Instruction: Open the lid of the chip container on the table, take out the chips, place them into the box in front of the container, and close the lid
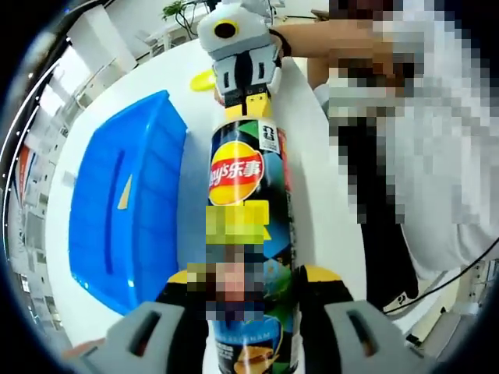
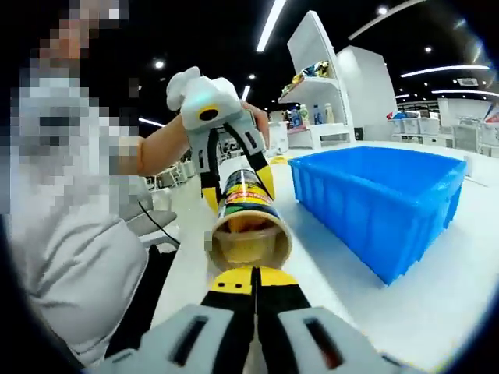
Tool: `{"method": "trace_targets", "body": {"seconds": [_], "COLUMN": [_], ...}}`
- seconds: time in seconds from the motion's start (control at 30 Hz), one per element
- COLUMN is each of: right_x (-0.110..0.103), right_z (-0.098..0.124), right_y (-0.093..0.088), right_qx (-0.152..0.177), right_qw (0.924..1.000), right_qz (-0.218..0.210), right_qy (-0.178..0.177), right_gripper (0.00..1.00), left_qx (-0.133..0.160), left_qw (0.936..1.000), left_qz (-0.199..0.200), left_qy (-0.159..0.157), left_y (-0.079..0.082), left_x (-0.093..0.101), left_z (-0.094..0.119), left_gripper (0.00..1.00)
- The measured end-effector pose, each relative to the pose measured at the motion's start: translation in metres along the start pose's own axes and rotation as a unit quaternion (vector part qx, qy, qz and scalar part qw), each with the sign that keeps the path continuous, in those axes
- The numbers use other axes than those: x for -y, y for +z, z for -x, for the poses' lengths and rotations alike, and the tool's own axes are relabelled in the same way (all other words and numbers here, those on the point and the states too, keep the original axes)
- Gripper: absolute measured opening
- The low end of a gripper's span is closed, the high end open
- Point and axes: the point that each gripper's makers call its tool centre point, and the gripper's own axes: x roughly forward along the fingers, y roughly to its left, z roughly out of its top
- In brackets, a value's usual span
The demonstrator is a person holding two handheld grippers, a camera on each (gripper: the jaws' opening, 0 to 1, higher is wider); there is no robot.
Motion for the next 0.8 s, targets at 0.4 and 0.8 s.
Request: {"method": "trace_targets", "body": {"seconds": [0.4, 0.8], "right_x": [-0.016, -0.017], "right_z": [0.018, -0.001], "right_y": [0.034, 0.035], "right_qx": [0.093, 0.091], "right_qw": [0.9472, 0.9204], "right_qz": [-0.307, -0.380], "right_qy": [0.014, 0.005], "right_gripper": [0.13, 0.09], "left_qx": [0.007, 0.011], "left_qw": [1.0000, 0.9999], "left_qz": [0.002, 0.000], "left_qy": [-0.002, -0.002], "left_y": [0.001, 0.000], "left_x": [0.001, 0.000], "left_z": [-0.001, -0.001], "left_gripper": [0.46, 0.46]}}
